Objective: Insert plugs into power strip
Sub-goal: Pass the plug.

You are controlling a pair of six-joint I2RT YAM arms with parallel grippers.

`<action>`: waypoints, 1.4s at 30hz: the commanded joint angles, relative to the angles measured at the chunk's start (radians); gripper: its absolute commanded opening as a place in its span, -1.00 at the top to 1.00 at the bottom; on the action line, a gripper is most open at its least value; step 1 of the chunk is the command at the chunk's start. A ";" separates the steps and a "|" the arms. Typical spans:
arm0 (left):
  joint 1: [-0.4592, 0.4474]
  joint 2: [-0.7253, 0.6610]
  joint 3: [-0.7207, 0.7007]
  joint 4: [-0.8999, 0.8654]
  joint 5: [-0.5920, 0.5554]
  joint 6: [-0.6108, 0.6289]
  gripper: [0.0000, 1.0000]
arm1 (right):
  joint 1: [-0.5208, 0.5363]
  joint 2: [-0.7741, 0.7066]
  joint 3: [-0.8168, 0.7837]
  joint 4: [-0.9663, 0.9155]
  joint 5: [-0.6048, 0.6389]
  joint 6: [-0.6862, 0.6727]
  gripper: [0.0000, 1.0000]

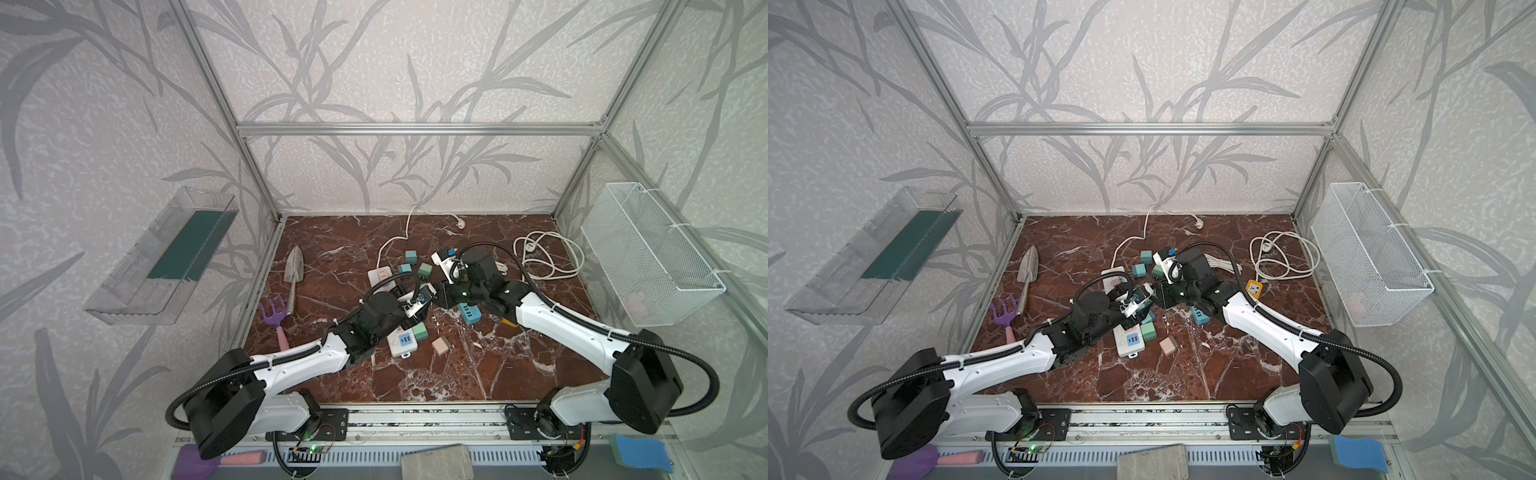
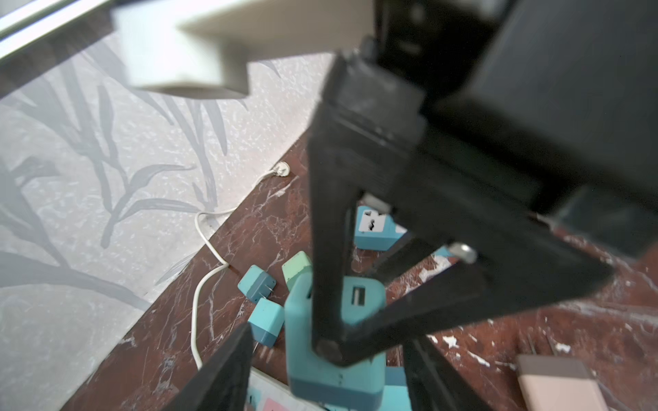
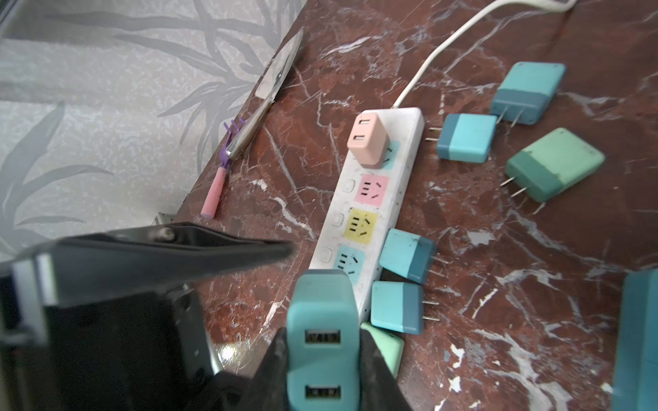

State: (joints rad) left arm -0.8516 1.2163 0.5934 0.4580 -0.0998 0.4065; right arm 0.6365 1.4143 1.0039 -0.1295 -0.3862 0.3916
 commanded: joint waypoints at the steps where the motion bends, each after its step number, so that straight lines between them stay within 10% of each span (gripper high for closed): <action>1: 0.000 -0.103 0.011 0.037 -0.115 -0.031 -0.58 | -0.001 -0.005 0.078 0.001 0.136 0.019 1.00; 8: 0.048 -0.159 0.083 -0.082 -0.270 -0.154 -0.78 | 0.034 0.102 0.185 -0.006 0.226 0.023 1.00; 19: 0.496 -0.030 0.460 -0.754 -0.201 -0.946 -0.76 | 0.210 0.355 0.338 -0.036 0.461 -0.013 1.00; 42: 0.587 -0.037 0.406 -0.702 -0.017 -1.077 -0.68 | 0.252 0.588 0.484 -0.088 0.515 0.061 1.00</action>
State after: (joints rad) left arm -0.2672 1.1965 1.0161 -0.2493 -0.1276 -0.6399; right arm 0.8837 1.9770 1.4559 -0.2153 0.1154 0.4358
